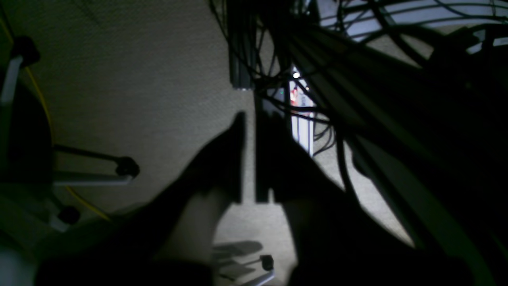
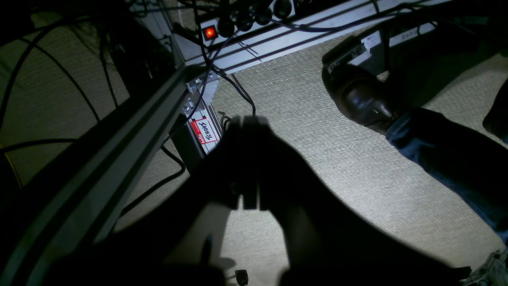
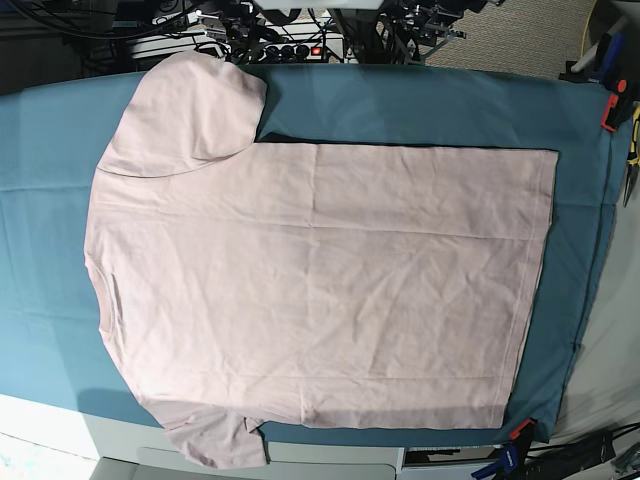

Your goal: Fold the T-shirt properly

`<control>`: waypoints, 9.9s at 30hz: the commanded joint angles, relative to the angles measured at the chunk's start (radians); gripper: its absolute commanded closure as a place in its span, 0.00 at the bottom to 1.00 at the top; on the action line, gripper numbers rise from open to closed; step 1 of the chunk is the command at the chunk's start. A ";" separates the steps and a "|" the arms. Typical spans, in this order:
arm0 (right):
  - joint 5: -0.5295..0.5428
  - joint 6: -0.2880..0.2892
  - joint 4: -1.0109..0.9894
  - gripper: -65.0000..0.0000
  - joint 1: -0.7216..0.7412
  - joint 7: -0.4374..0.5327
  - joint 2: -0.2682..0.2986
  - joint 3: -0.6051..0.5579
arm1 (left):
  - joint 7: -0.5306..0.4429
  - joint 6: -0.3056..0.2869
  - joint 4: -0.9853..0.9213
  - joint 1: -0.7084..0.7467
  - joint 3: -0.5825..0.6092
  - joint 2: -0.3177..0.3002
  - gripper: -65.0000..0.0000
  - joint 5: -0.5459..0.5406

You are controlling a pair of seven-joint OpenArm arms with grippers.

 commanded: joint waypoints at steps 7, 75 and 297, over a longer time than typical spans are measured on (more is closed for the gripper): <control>-0.002 -0.005 0.006 1.00 0.005 0.006 0.002 0.002 | -0.006 0.003 0.005 0.000 0.003 0.003 0.96 -0.004; -0.112 -0.009 0.603 1.00 -0.563 -0.038 0.148 0.002 | 0.266 -0.049 0.800 0.570 -0.349 -0.288 0.96 0.013; 0.806 0.483 1.393 1.00 -0.381 -0.991 0.037 0.709 | 0.967 -0.547 1.202 0.216 -0.838 -0.466 0.71 -0.694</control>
